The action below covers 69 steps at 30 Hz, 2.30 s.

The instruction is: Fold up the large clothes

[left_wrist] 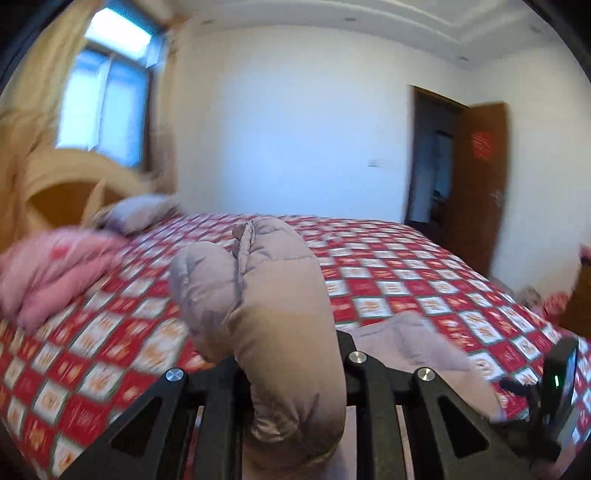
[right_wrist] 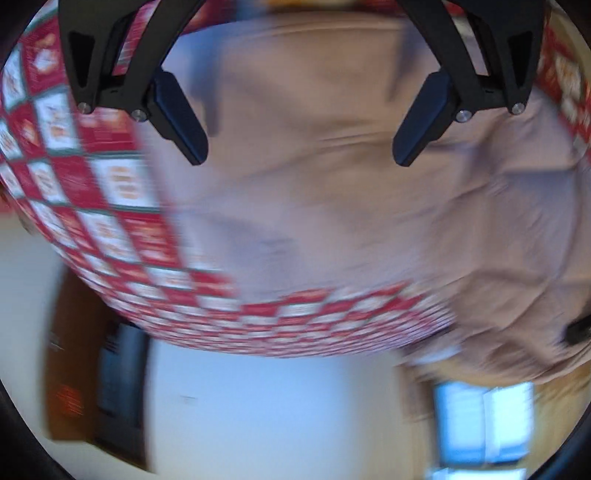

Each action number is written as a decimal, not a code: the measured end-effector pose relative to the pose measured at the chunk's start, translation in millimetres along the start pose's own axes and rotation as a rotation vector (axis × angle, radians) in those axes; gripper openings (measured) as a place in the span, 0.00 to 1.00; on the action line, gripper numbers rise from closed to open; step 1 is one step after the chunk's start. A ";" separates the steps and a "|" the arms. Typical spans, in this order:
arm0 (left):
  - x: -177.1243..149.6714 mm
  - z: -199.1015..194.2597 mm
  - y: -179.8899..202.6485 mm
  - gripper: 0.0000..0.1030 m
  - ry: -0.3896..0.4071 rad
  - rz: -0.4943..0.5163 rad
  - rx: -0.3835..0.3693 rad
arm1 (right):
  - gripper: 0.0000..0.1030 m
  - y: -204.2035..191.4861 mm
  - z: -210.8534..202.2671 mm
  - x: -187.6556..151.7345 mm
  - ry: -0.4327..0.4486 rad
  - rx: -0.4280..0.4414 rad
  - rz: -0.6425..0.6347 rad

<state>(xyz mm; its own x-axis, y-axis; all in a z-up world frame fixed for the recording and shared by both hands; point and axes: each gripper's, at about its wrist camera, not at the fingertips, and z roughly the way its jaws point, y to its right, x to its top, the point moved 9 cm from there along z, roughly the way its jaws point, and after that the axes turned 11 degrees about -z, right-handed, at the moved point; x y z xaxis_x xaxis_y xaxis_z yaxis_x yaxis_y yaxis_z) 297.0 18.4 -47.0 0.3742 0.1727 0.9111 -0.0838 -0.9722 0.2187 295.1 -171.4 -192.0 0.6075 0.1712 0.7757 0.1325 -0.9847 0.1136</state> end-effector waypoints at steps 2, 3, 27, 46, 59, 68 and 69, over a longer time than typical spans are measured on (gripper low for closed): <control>-12.5 14.4 51.0 0.17 -0.015 0.077 -0.060 | 0.99 51.4 5.0 -4.1 -0.022 -0.070 0.101; -23.1 22.3 74.5 0.17 -0.030 0.116 -0.090 | 0.99 72.6 5.4 -8.3 -0.032 -0.095 0.146; -160.5 34.5 226.7 0.79 -0.084 0.631 -0.123 | 0.99 177.6 19.2 -89.8 -0.142 -0.209 0.355; -19.9 82.1 0.5 0.93 -0.057 -0.011 0.243 | 0.99 162.6 -16.5 4.1 -0.012 -0.160 0.261; -76.6 177.7 40.8 0.93 -0.254 -0.014 0.119 | 0.63 77.1 -11.4 129.3 0.005 0.000 0.150; -88.0 176.2 76.2 0.94 -0.262 0.021 0.054 | 0.42 97.6 43.9 75.4 -0.077 -0.050 0.246; -88.7 177.3 76.8 0.94 -0.273 0.017 0.050 | 0.42 99.4 48.1 68.7 -0.087 -0.058 0.247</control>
<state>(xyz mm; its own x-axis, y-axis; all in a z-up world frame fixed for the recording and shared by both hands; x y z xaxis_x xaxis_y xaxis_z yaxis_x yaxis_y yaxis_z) 421.1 -99.7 -173.0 0.6085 0.1135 0.7854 -0.0496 -0.9824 0.1803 387.6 -255.9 -157.3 0.6813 -0.0745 0.7282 -0.0717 -0.9968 -0.0349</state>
